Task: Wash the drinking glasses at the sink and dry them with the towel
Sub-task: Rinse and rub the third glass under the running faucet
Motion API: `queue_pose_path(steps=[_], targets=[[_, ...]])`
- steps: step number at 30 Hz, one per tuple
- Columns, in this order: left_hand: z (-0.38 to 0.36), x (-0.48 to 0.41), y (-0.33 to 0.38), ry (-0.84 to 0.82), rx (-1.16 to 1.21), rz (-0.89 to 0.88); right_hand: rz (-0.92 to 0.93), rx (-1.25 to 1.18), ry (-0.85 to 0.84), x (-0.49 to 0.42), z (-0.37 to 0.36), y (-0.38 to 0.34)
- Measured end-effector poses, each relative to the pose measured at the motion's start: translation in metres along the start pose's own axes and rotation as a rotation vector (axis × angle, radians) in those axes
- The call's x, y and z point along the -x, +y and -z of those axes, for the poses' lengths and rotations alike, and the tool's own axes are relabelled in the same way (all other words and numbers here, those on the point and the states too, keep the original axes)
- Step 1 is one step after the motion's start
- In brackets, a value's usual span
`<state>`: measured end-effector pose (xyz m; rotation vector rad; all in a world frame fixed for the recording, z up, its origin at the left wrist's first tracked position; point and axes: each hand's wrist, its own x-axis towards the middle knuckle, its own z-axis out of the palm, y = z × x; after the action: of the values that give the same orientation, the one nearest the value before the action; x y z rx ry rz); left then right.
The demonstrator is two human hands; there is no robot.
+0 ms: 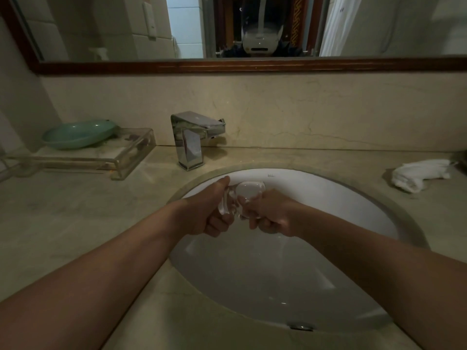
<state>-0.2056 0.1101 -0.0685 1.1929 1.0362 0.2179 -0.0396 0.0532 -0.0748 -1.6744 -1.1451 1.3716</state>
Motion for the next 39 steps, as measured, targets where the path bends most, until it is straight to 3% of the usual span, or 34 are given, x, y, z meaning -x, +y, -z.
queue_pose_path(steps=[3, 5, 11, 19, 24, 28, 33, 37, 39], targets=[[0.001, -0.002, -0.003, 0.179, -0.049, -0.132, -0.101, -0.107, -0.182, -0.001, -0.001, 0.000], [-0.001, 0.000, 0.000, 0.203, -0.015, -0.195, -0.151, -0.193, -0.265, -0.003, 0.001, 0.000], [-0.003, 0.000, 0.008, 0.162, -0.047, -0.347, -0.135, -0.453, -0.196, -0.006, 0.006, -0.002], [-0.005, 0.004, 0.005, 0.275, -0.094, -0.322, 0.016, -0.527, -0.271, -0.009, 0.006, -0.004], [-0.001, -0.005, 0.003, 0.652, -0.438, -0.750, -0.061, -0.609, -0.183, -0.019, 0.009, 0.002], [-0.002, -0.004, 0.008, 0.723, -0.793, -1.049, -0.073, -0.674, -0.162, -0.027, 0.016, 0.007], [-0.011, 0.006, 0.006, 0.645, -1.026, -1.004, -0.015, -0.573, -0.210, -0.025, 0.019, 0.007], [-0.008, 0.002, 0.004, 0.616, -0.927, -0.925, -0.027, -0.533, -0.011, -0.028, 0.015, 0.004], [-0.006, -0.001, 0.000, 0.605, -0.814, -0.822, 0.055, -0.407, 0.144, -0.022, 0.011, 0.001]])
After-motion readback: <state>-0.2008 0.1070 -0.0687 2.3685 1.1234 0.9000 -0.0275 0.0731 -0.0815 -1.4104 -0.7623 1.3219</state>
